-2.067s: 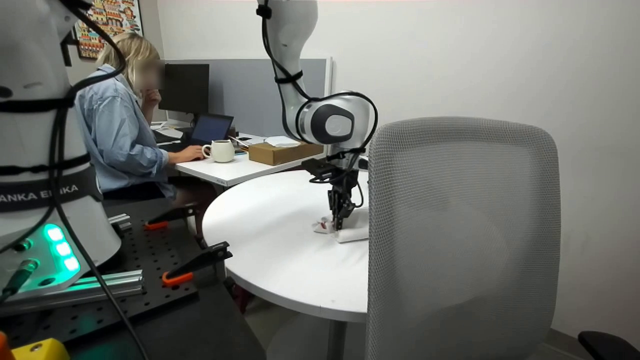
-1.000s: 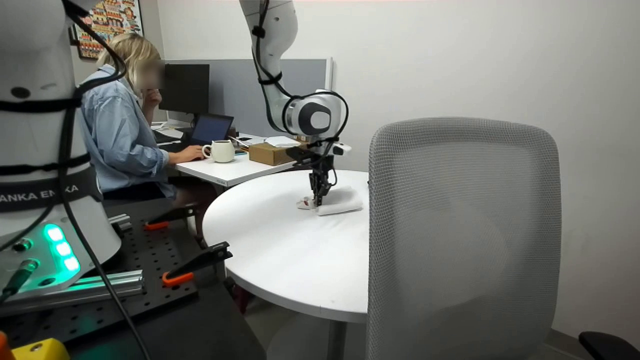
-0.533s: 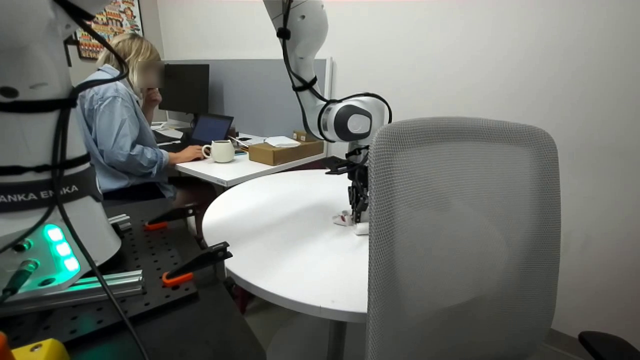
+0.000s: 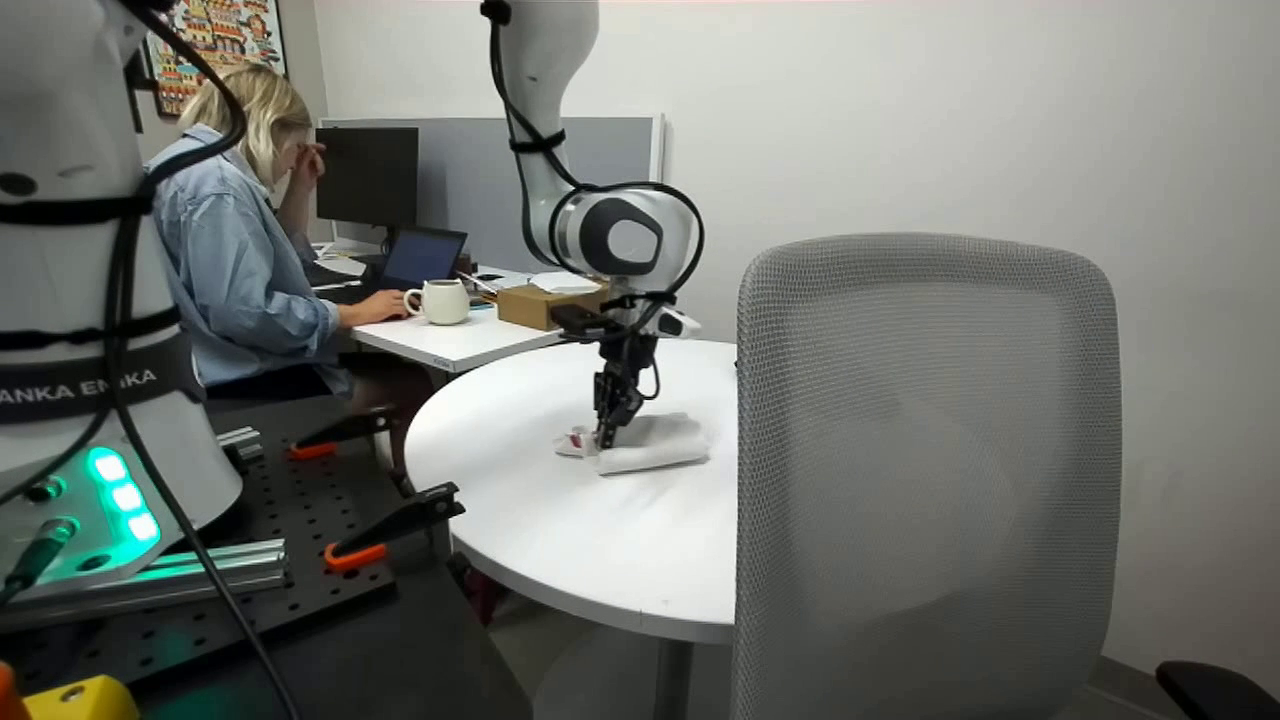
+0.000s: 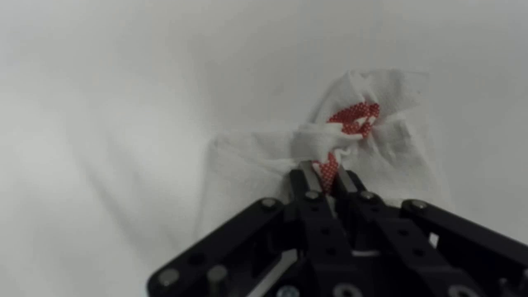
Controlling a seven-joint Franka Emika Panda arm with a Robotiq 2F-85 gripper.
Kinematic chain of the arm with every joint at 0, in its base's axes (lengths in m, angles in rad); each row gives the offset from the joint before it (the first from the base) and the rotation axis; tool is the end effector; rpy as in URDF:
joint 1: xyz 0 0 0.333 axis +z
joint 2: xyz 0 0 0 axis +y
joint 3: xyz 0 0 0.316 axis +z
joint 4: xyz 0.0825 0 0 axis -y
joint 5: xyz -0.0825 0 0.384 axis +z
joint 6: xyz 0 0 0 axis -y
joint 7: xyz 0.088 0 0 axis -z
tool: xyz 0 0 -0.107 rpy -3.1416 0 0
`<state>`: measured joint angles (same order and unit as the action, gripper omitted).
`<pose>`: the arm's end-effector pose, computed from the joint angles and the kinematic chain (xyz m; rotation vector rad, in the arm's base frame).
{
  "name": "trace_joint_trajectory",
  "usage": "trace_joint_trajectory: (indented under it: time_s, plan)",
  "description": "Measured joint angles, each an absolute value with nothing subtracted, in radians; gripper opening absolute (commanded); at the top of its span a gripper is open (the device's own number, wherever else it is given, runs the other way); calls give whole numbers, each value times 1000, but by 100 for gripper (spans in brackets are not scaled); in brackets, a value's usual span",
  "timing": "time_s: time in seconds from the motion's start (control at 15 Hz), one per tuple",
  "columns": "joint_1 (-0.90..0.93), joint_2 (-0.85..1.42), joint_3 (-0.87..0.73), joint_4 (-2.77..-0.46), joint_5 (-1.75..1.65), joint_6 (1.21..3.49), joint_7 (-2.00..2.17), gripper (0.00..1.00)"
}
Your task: Fold the white towel in half and use it to wipe the table
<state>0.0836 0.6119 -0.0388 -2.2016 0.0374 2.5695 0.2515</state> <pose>0.5101 0.0203 0.0825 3.0555 -0.3627 -0.3703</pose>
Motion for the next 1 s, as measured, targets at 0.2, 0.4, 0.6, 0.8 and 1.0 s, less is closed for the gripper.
trace_joint_trajectory:
  time_s: [0.2,0.4,0.6,0.8,1.0]
  plan:
    - [106,574,74,-2293,60,2612,239,8]
    - [159,574,80,-2297,59,2639,260,8]
    - [195,589,24,-2256,38,2642,279,8]
    - [200,615,-45,-2197,19,2649,295,36]
    - [180,629,-88,-2161,19,2648,307,47]
